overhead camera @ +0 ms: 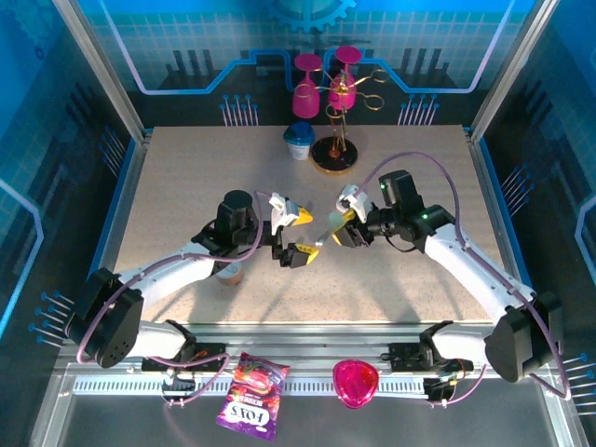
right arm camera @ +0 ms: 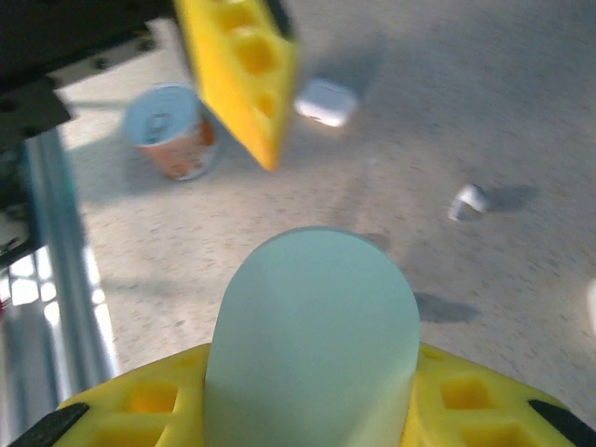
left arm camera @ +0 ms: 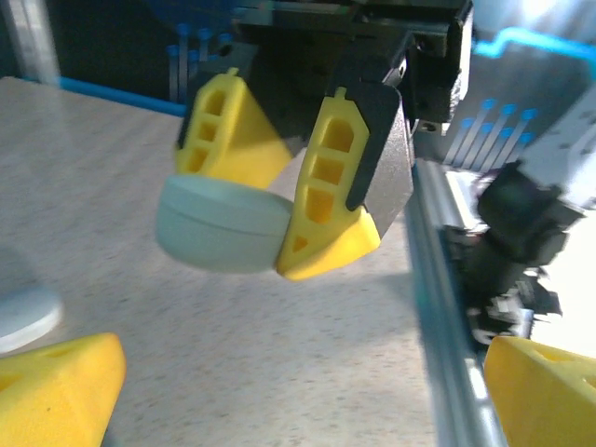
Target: Insert the wireless bluetooth earbuds into the charging case
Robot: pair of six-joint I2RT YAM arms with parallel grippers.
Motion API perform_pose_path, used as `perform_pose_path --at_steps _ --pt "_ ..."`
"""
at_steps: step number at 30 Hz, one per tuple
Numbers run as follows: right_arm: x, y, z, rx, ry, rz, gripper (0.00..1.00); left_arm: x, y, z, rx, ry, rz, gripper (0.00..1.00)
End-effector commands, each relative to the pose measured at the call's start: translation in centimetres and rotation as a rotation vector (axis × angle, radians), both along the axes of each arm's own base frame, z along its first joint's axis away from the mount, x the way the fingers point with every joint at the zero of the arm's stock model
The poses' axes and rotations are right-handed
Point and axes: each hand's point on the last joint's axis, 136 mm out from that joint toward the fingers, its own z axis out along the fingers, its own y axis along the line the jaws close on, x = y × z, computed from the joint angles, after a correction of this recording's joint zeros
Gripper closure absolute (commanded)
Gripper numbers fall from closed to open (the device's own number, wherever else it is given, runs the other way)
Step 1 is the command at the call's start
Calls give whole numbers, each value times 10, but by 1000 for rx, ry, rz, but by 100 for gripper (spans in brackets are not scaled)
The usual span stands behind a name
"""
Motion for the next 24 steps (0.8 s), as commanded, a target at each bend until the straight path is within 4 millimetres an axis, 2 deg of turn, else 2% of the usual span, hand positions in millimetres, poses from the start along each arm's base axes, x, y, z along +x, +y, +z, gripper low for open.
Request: perform_pose_path --at_steps 1,4,8,18,24 --pt "-41 16 35 79 -18 210 67 -29 -1 30 -66 47 -166 1" --pt "-57 26 44 68 -15 281 67 -40 -2 42 -103 62 -238 9" --pt "-65 34 49 54 -23 318 67 -46 -1 50 -147 44 -280 21" --pt "-67 42 55 50 -21 351 67 -53 -2 57 -164 29 -325 47" --pt "-65 44 55 49 -11 350 67 -56 -3 58 -166 23 -337 57"
